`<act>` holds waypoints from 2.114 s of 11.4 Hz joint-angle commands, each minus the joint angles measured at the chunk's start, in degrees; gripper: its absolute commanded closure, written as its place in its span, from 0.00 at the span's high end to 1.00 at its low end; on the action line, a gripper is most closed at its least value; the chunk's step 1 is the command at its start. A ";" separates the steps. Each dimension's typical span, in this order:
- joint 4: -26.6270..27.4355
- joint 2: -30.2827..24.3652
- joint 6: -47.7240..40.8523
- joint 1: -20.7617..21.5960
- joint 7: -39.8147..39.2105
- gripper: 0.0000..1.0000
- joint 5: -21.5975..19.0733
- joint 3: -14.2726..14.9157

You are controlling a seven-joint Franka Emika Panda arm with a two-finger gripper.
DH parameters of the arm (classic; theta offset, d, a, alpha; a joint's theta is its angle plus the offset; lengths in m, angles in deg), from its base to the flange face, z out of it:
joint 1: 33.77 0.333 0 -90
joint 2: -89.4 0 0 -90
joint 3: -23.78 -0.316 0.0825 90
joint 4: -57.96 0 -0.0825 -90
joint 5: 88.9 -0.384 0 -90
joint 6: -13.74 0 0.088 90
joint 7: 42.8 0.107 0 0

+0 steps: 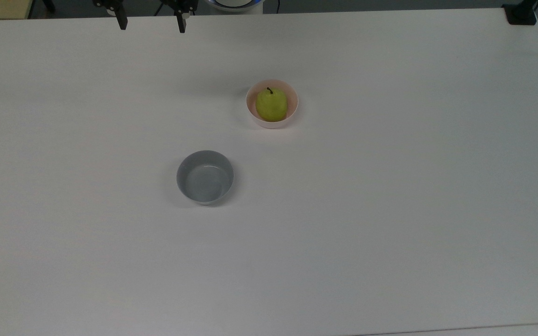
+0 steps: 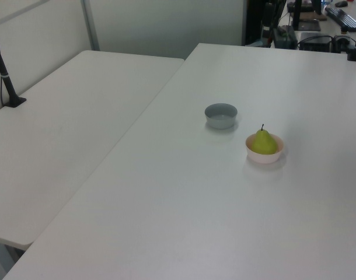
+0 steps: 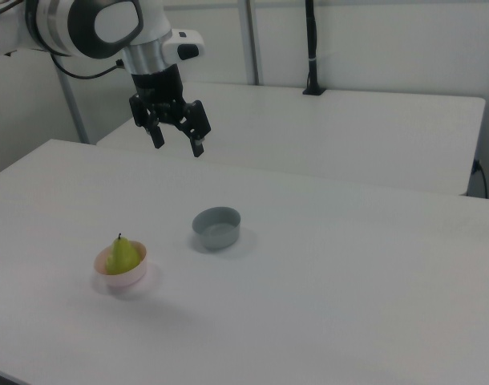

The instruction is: Pick up a pear from the bowl

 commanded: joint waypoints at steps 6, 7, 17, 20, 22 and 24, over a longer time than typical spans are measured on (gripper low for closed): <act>-0.84 0.15 -1.78 1.28 -0.86 1.00 -0.91 0.77; -0.84 0.15 -1.78 1.19 -0.95 1.00 -0.91 0.77; 8.98 -2.38 -11.12 1.28 -22.40 1.00 2.79 -7.48; 20.14 -5.21 1.00 1.19 -15.67 1.00 -0.20 -11.96; 25.42 -4.77 9.60 1.28 -8.63 1.00 -0.20 -14.69; 28.69 -2.50 17.35 1.28 -5.01 1.00 -0.12 -17.33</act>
